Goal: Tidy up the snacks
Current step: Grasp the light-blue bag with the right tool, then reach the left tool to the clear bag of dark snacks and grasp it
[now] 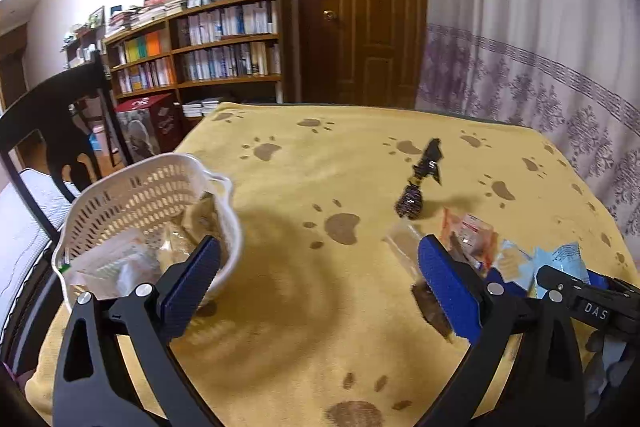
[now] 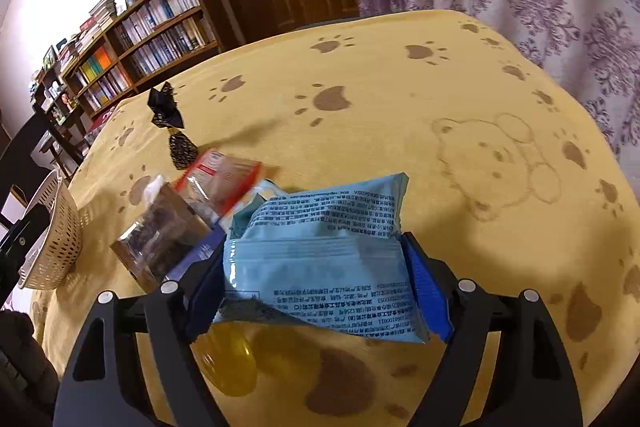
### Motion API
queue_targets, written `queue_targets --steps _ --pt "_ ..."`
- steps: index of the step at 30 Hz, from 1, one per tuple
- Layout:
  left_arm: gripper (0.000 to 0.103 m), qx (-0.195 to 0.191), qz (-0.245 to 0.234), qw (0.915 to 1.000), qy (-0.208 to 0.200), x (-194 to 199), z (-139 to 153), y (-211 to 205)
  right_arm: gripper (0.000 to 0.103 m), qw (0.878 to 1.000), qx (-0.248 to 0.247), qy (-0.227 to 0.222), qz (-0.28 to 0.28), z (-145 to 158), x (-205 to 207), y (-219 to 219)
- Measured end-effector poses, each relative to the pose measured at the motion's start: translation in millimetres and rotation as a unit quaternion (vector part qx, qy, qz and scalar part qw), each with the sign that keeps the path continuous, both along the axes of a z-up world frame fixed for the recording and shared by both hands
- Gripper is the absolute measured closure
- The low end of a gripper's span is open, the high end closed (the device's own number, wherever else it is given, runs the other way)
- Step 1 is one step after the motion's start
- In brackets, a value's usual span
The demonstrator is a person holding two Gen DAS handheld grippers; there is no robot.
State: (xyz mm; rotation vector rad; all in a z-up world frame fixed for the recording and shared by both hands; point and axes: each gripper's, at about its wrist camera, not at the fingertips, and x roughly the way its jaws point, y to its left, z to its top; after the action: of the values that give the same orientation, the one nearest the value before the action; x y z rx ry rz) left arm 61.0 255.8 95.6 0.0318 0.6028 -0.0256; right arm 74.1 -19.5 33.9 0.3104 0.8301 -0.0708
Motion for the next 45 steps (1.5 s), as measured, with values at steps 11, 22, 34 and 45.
queue_targets --steps 11,22,34,45 --pt "0.003 -0.001 -0.047 0.9982 0.036 12.2 -23.6 -27.9 0.023 0.999 0.018 -0.02 -0.029 -3.2 -40.0 -33.7" --pt "0.003 0.009 -0.096 0.9931 0.067 32.7 -48.7 -67.4 0.023 0.999 0.028 -0.027 -0.03 -11.8 -50.1 -43.6" --pt "0.003 0.015 -0.089 0.9906 0.103 70.3 -68.5 -88.4 0.023 0.999 0.028 -0.032 -0.017 -14.6 -51.1 -39.4" --pt "0.015 -0.014 -0.086 0.9868 0.137 58.1 -82.0 -63.7 0.023 0.999 0.029 -0.03 -0.01 -17.7 -50.6 -37.2"
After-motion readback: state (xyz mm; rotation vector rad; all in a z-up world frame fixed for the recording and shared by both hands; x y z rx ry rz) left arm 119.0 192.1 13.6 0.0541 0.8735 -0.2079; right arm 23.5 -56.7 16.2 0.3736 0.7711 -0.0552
